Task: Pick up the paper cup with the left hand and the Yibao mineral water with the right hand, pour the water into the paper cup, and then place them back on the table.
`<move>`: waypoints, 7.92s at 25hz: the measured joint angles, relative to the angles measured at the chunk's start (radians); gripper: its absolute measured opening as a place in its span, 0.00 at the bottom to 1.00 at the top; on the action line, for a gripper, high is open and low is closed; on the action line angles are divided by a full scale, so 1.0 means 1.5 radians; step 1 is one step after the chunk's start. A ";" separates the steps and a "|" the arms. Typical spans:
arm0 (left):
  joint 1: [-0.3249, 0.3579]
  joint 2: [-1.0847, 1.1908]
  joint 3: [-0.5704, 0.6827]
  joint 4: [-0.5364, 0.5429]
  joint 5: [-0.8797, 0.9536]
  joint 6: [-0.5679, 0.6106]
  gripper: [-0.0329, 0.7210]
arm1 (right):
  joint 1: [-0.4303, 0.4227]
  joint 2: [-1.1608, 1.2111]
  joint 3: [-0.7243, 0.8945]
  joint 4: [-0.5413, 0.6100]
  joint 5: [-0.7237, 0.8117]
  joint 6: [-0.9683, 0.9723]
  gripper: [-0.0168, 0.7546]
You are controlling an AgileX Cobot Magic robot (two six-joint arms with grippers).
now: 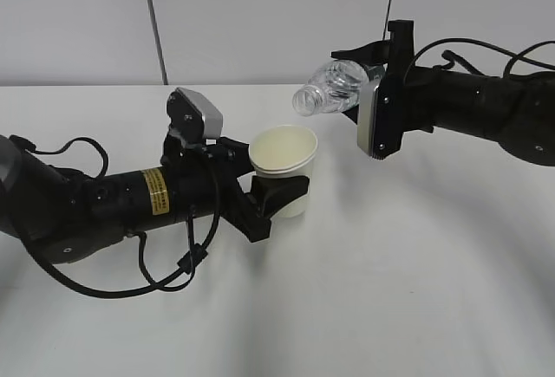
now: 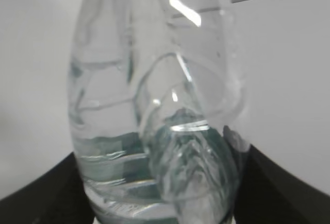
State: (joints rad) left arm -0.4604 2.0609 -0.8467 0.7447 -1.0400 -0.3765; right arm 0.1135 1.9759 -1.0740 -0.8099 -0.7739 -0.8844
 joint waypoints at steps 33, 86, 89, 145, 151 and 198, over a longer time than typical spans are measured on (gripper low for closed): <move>-0.023 0.001 -0.020 -0.008 0.012 0.000 0.63 | 0.000 0.000 0.000 0.000 -0.001 -0.047 0.67; -0.026 0.001 -0.020 -0.004 0.033 0.000 0.63 | 0.000 0.000 0.000 0.018 -0.004 -0.119 0.67; -0.026 0.001 -0.020 -0.004 0.034 0.000 0.63 | 0.000 0.000 0.000 0.022 -0.004 -0.120 0.67; -0.026 0.001 -0.020 -0.003 0.040 0.000 0.63 | 0.000 -0.001 0.000 0.033 -0.010 -0.169 0.67; -0.026 0.001 -0.020 -0.002 0.040 0.000 0.63 | 0.000 -0.001 0.000 0.033 -0.010 -0.171 0.67; -0.026 0.001 -0.020 -0.069 0.059 0.000 0.63 | 0.000 -0.001 0.000 0.039 0.000 0.506 0.67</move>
State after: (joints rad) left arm -0.5002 2.0618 -0.8768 0.6417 -0.9509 -0.3758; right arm 0.1135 1.9740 -1.0740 -0.7520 -0.7738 -0.1252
